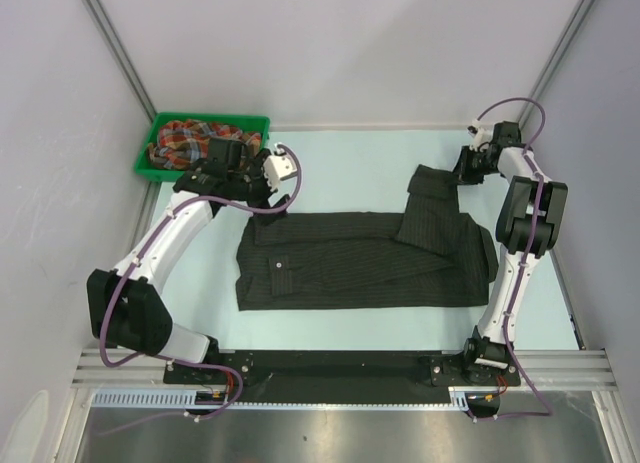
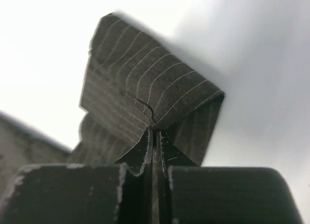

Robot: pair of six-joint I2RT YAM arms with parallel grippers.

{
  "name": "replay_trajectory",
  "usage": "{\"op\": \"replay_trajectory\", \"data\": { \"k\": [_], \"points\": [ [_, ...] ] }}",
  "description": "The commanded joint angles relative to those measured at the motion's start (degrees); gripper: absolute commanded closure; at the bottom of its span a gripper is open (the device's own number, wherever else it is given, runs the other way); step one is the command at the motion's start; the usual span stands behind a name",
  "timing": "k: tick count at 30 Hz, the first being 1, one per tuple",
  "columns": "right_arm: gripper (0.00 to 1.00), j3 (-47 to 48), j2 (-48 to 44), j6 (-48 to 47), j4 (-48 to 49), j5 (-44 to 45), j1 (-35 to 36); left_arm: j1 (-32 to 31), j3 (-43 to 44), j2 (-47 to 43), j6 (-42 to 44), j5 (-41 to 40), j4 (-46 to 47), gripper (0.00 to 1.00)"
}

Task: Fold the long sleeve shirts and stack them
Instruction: Fold the shirt

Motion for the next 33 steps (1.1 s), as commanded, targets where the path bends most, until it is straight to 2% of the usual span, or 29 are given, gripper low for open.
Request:
{"op": "replay_trajectory", "data": {
  "k": [1,3,5,6,7,9,10,11,12,13,14,16,17,18,20,22,28,33],
  "points": [
    [1.0,-1.4,-8.0,4.7,-0.6,-10.0,-1.4,-0.3,-0.7,-6.1,-8.0,-1.8,7.8,0.0],
    [1.0,-4.5,-11.7,8.1,0.9,-17.1,-2.1,-0.3,-1.6,-9.7,-11.3,-2.7,13.1,0.01],
    [1.0,-7.8,-18.3,15.4,3.6,-23.7,-2.1,-0.3,-1.3,-13.0,-12.8,-1.6,16.7,0.0],
    [1.0,-12.5,-21.1,18.3,5.3,-25.7,-2.0,-0.3,-1.7,-14.1,-14.2,-0.5,17.9,0.01],
    [1.0,-15.1,-23.7,25.5,10.6,-27.7,-1.6,-0.4,-2.0,-15.1,-14.4,0.9,19.1,0.01],
    [1.0,-23.5,-31.3,32.2,16.3,-30.7,-1.1,-1.5,-3.2,-17.5,-13.8,5.5,22.2,0.0],
    [1.0,-26.4,-33.6,40.9,23.7,-31.5,-0.5,-2.5,-3.7,-18.2,-13.3,6.6,23.7,0.0],
    [1.0,-32.9,-38.4,45.2,28.0,-31.5,-0.3,-5.9,-4.6,-19.0,-11.3,5.7,24.3,0.01],
    [1.0,-35.6,-40.4,50.4,37.0,-31.3,0.1,-8.3,-5.4,-19.5,-10.5,3.2,25.2,0.01],
    [1.0,-38.9,-42.8,59.0,41.5,-31.1,0.3,-11.0,-6.4,-20.0,-8.5,-2.0,28.5,0.01],
    [1.0,-41.2,-46.1,63.4,45.3,-30.8,0.5,-16.1,-8.9,-20.3,-7.1,-4.6,30.5,0.01],
    [1.0,-46.2,-49.2,71.0,51.4,-30.1,1.0,-21.4,-12.5,-20.8,-2.6,-9.4,40.0,0.0],
    [1.0,-47.2,-51.7,72.7,52.7,-30.0,1.2,-26.4,-16.0,-20.5,-0.9,-14.6,43.1,0.01],
    [1.0,-49.8,-52.8,74.2,54.9,-29.5,1.4,-28.7,-17.6,-19.9,1.1,-16.4,49.3,0.0],
    [1.0,-51.9,-55.4,78.5,57.9,-29.5,1.8,-34.4,-21.4,-16.9,6.6,-21.2,54.7,0.01],
    [1.0,-54.7,-57.0,80.2,58.5,-29.9,2.5,-37.8,-23.2,-12.6,9.6,-22.7,62.6,0.0],
    [1.0,-61.3,-62.3,89.1,65.3,-32.0,3.1,-41.1,-23.9,-2.8,12.3,-22.7,72.6,0.01],
    [1.0,-64.9,-66.1,90.8,65.6,-33.1,3.7,-42.5,-26.4,3.4,17.7,-27.7,86.8,0.01]
  ]
}}
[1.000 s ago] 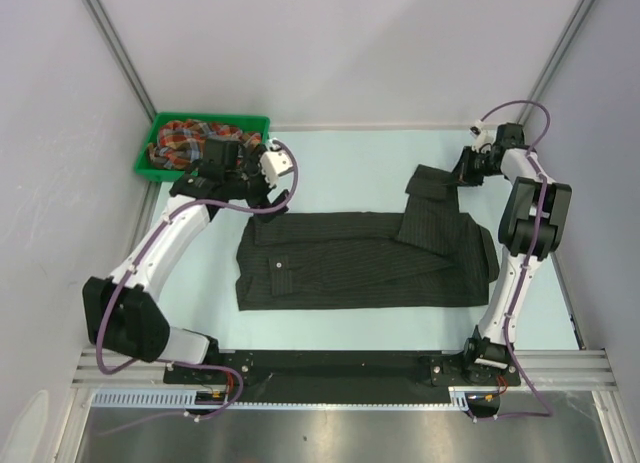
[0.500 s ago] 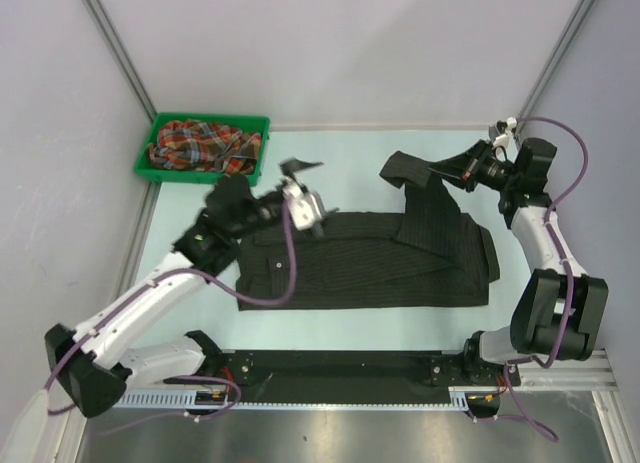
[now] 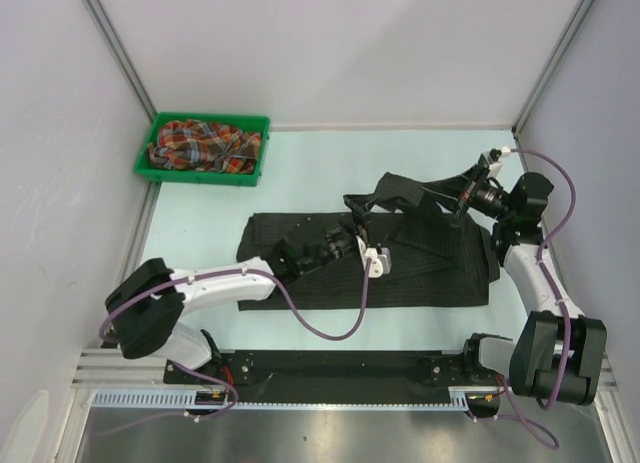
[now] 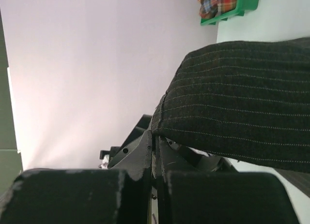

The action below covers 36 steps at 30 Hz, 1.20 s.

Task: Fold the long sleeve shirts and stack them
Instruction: Fold the shirt

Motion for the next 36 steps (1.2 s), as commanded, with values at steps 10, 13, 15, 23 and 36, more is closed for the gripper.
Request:
{"op": "replay_trajectory", "data": {
  "k": [10,13,15,23,36],
  "points": [
    [1.0,-7.5,-11.7,4.8,-0.1,-2.0,4.4,-1.6,0.3,5.2,5.4,-6.9,19.7,0.07],
    [1.0,-7.5,-12.9,1.3,-4.8,-2.1,5.0,-2.0,0.9,2.1,5.7,-4.8,11.2,0.46],
    [1.0,-6.8,-13.9,-0.6,-7.2,-2.1,5.1,-2.3,2.7,-2.3,3.8,-2.5,2.5,0.65],
    [0.49,3.1,-14.7,-35.2,-38.1,-9.7,1.6,-3.8,18.0,-9.5,-2.9,7.3,-44.4,1.0],
    [0.27,27.4,4.0,-93.6,-84.4,-8.2,-15.5,-15.4,39.5,4.2,-21.1,8.9,-75.4,1.0]
  ]
}}
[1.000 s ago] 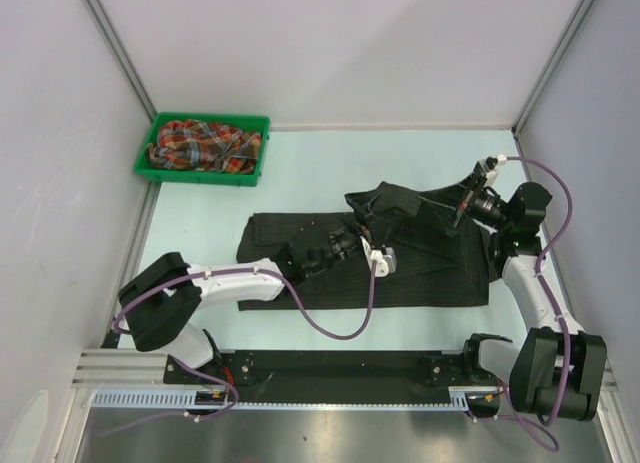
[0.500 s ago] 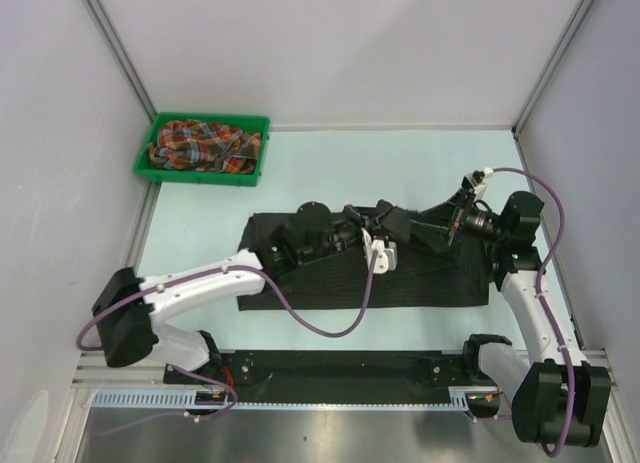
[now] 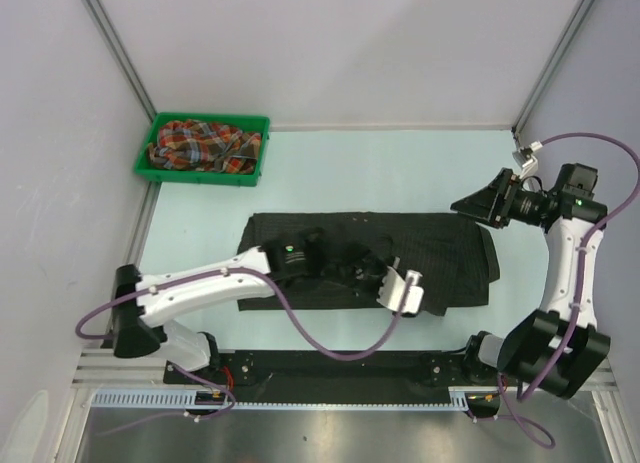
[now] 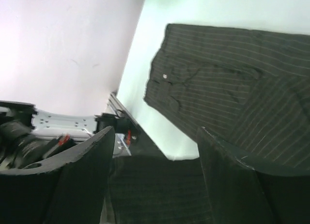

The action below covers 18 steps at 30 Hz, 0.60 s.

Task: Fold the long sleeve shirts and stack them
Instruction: Fold the shirt

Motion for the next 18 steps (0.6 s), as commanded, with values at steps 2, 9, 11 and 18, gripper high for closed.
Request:
{"op": "replay_trajectory", "data": {
  "k": [2,9,11,18],
  "points": [
    [0.32,1.2,5.5,-7.6,1.5,5.3,0.6,-2.6,11.6,8.0,-13.7,6.5,-17.1,1.0],
    [0.45,0.9,11.8,-7.0,11.0,12.7,8.1,-4.2,15.5,5.4,-16.1,20.1,-21.4,1.0],
    [0.46,-0.1,13.1,-6.3,12.7,14.0,10.5,-4.6,14.9,4.1,-14.1,20.9,-22.6,1.0],
    [0.54,-6.1,16.2,-6.7,19.2,21.5,16.1,-4.4,9.0,1.4,-15.3,21.3,-22.2,1.0]
  ]
}}
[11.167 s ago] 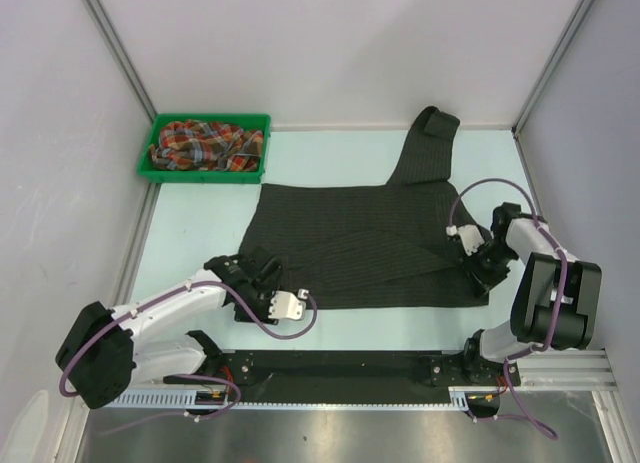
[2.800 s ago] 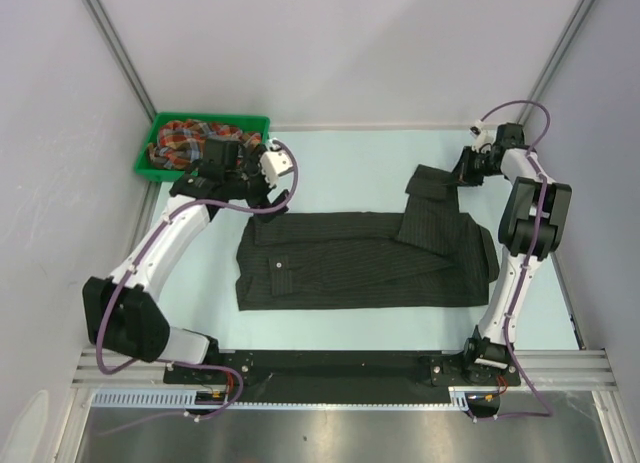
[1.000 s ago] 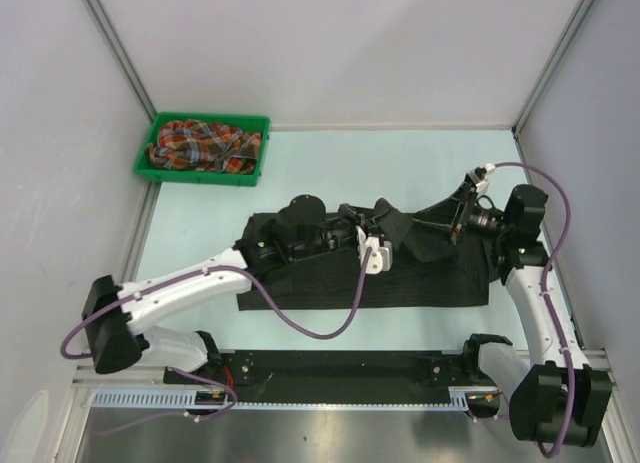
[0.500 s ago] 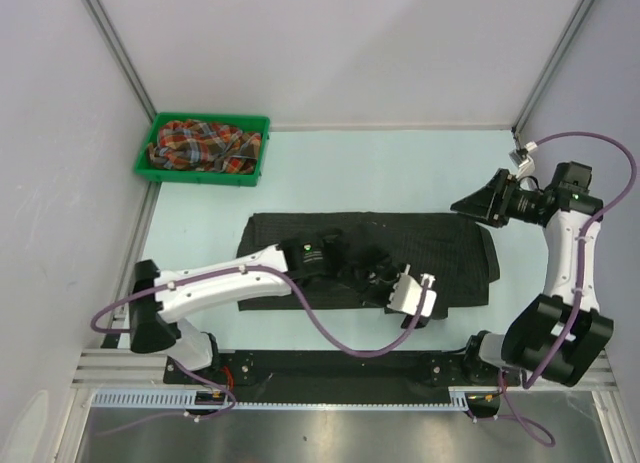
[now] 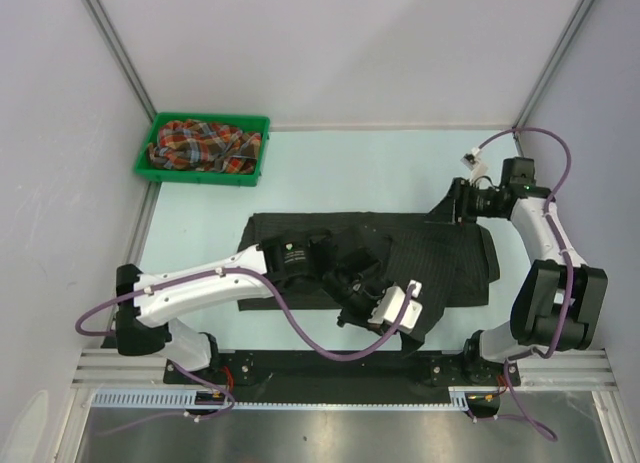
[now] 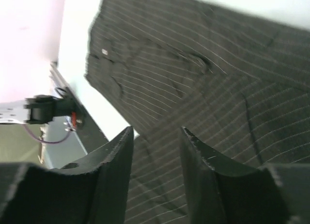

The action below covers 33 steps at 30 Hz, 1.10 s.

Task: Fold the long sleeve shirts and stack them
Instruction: Fold the shirt

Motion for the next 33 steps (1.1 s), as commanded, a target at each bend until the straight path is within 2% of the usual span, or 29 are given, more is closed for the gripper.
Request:
{"op": "replay_trajectory", "data": {
  "k": [1,4,7,11,13,14,19,23,26,33],
  "points": [
    [0.56,-2.5,2.3,-1.7,5.9,8.0,2.7,0.2,-3.1,-3.0,-2.2,3.3,0.7,0.99],
    [0.58,-2.3,5.7,-4.1,6.1,13.7,3.1,2.7,-4.3,-2.8,-5.2,5.5,2.8,0.99],
    [0.6,-1.1,9.8,-7.2,3.8,17.9,3.3,8.3,-4.7,-2.3,-9.2,8.7,5.4,1.0],
    [0.64,0.3,15.7,-9.9,0.8,21.4,4.0,19.2,-4.6,-1.0,-15.2,11.9,10.8,1.0],
    [0.65,1.8,17.5,-10.7,-1.4,21.0,3.2,23.4,-6.7,-0.9,-20.5,12.4,16.7,1.0],
    [0.65,2.5,18.4,-11.0,-2.2,20.3,2.6,27.6,-9.6,-0.9,-22.5,12.6,18.8,1.0],
    [0.56,8.6,17.1,-13.4,-7.1,17.9,-1.4,39.8,-20.9,-0.7,-33.0,12.3,31.7,1.0],
    [0.5,12.5,16.5,-14.7,-8.8,19.7,-1.5,50.4,-27.7,1.6,-35.6,12.5,37.6,1.0],
    [0.5,14.4,16.6,-15.0,-10.2,20.9,-1.3,55.2,-31.8,3.6,-36.5,12.8,40.9,1.0],
    [0.51,14.5,15.8,-16.0,-12.4,22.5,-0.1,60.5,-39.0,8.9,-37.9,13.0,43.4,0.97]
  ]
}}
